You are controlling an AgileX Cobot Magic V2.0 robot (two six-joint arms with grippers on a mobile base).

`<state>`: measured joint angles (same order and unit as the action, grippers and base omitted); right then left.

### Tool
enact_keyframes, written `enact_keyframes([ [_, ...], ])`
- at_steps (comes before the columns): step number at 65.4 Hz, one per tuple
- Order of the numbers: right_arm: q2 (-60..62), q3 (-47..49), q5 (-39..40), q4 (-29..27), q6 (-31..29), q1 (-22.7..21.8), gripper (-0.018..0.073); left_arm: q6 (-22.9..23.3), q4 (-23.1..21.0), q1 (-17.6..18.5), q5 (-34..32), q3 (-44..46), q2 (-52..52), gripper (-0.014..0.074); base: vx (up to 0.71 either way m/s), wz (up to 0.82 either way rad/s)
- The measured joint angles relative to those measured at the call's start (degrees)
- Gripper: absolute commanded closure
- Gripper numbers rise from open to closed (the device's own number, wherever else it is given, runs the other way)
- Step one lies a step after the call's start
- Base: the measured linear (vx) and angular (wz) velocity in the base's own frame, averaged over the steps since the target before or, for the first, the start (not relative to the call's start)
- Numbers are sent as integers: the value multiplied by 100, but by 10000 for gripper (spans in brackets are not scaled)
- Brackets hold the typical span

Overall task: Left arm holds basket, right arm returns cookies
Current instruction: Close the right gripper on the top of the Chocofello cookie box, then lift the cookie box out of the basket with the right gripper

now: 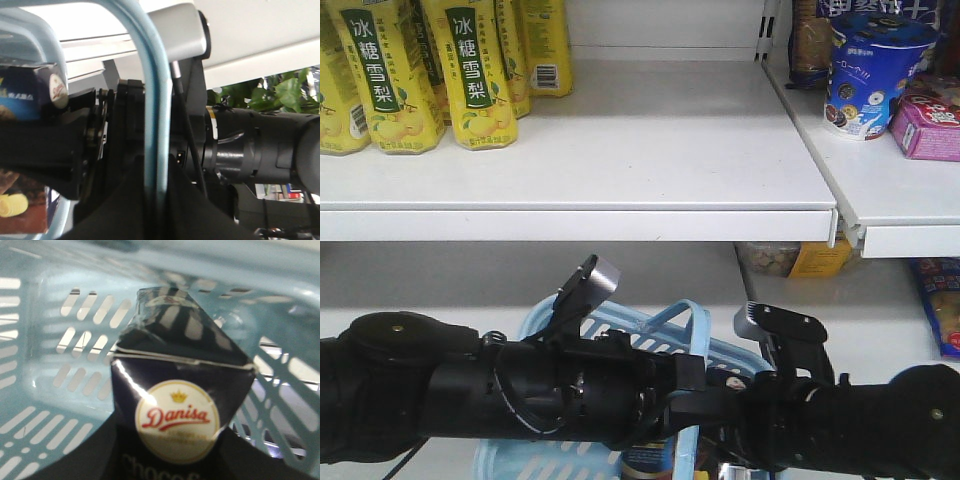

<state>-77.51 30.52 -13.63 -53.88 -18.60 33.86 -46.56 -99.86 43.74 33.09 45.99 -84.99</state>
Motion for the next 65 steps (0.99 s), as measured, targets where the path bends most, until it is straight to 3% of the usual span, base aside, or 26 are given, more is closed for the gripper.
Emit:
enact_keyframes([
  [11, 405, -443, -148, 0, 0, -473, 348, -34, -32, 17, 92, 25, 0, 603, 0, 0],
  [19, 813, -646, -347, -87, 0, -788, 347, -41, 177, -13, -411, -34, -75, 603, 0, 0],
  [33, 1608, -711, -863, -25, 0, -1247, 344, -22, 188, -12, -476, -53, -104, 603, 0, 0],
  [51, 3076, -729, -1636, 486, 0, -2099, 337, -22, 188, -12, -476, -53, -104, 603, 0, 0],
  [65, 4386, -638, -2306, 848, 0, -2183, 333, -22, 188, -12, -476, -53, -104, 603, 0, 0],
])
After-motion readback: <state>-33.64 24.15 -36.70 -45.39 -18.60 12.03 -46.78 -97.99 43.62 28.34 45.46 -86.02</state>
